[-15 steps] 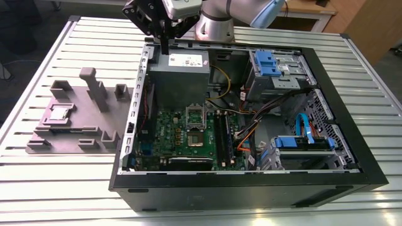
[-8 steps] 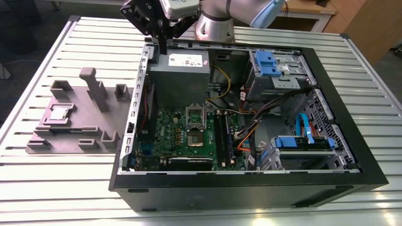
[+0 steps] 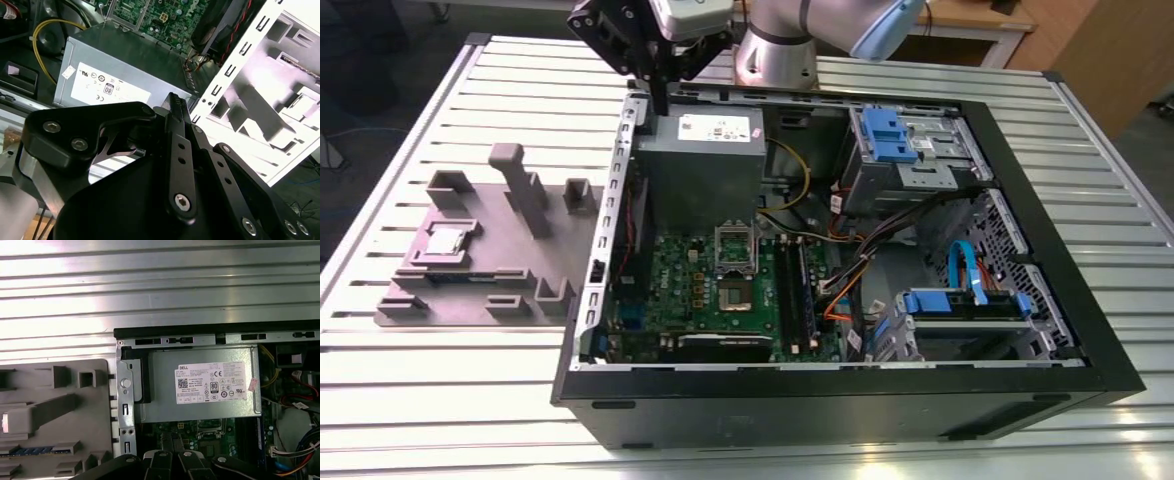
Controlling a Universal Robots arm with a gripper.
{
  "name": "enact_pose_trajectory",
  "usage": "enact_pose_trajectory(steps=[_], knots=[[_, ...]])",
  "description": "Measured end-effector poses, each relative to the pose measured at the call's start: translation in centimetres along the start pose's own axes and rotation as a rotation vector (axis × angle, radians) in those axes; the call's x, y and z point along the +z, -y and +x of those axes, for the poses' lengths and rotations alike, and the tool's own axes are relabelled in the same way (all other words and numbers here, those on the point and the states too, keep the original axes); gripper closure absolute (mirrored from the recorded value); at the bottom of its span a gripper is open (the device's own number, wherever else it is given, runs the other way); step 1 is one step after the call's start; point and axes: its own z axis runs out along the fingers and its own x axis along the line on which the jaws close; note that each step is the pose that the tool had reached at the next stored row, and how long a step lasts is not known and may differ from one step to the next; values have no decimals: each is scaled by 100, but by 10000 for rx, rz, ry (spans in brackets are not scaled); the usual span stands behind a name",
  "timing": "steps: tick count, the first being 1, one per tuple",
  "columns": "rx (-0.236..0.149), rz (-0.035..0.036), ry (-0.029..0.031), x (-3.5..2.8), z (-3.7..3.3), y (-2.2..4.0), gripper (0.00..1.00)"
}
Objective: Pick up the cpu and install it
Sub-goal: 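Reach for the cpu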
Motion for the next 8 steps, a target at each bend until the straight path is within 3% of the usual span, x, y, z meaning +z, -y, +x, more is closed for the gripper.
enact_pose_trajectory(steps=[8], knots=[[1, 0, 0, -1, 32, 3, 89]])
